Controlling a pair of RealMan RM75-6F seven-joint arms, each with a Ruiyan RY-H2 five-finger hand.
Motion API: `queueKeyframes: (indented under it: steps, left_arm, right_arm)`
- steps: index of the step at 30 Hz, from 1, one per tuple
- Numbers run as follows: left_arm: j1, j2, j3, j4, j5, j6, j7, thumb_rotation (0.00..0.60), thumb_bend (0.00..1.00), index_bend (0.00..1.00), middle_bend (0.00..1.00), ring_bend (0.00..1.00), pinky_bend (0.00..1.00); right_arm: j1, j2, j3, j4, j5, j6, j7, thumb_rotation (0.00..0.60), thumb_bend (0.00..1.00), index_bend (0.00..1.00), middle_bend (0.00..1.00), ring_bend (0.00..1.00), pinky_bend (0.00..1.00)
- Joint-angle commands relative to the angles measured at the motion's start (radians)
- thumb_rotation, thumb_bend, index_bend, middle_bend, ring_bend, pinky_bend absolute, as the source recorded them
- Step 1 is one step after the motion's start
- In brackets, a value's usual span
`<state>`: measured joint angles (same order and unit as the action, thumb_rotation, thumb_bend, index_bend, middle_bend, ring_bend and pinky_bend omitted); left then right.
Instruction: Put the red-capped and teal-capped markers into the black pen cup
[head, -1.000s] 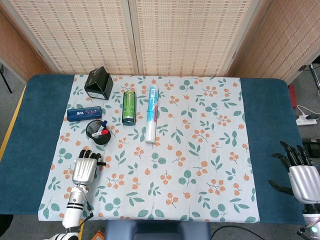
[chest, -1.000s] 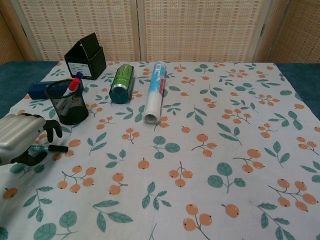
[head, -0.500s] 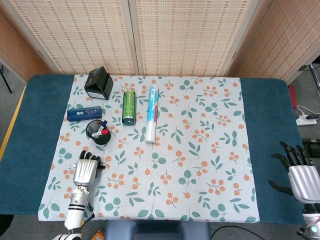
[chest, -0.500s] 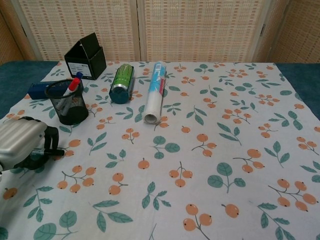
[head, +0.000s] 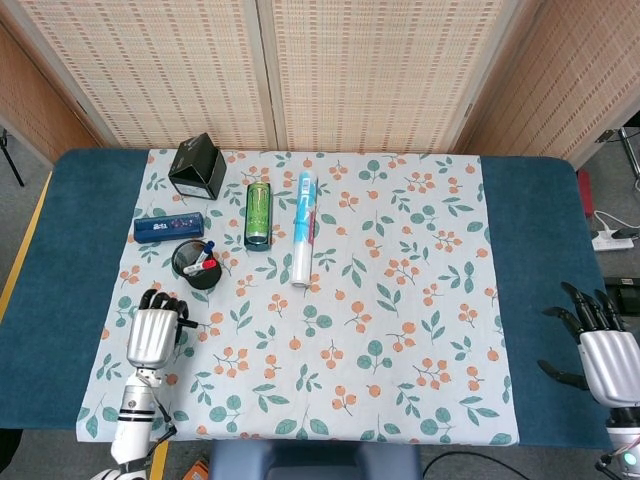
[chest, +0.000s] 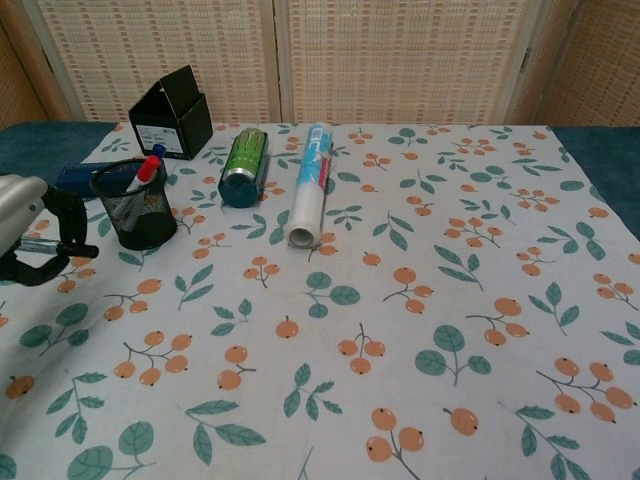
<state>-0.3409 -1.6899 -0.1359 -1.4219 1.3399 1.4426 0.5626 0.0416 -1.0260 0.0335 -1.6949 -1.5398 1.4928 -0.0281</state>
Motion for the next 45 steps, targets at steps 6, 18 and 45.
queueKeyframes:
  steps: [6,18,45]
  left_arm:
    - [-0.057,0.338,-0.261,-0.454,-0.184,-0.088,-0.15,0.6,0.34,0.57,0.7,0.31,0.22]
    - [-0.238,0.338,-0.387,-0.353,-0.463,-0.392,-0.427,0.6,0.34,0.57,0.71,0.31,0.22]
    - [-0.329,0.252,-0.305,-0.125,-0.491,-0.516,-0.61,0.6,0.34,0.46,0.51,0.25,0.2]
  right_arm:
    - [0.0,0.002,0.0,0.002,0.001,0.0,0.005,0.6,0.0,0.31,0.04,0.1,0.01]
    - [0.002,-0.002,0.007,0.008,0.022,-0.008,-0.002,0.6,0.0,0.31,0.04,0.1,0.01]
    - [0.009,-0.011,0.008,0.01,0.03,-0.021,-0.013,0.6,0.0,0.31,0.04,0.1,0.01]
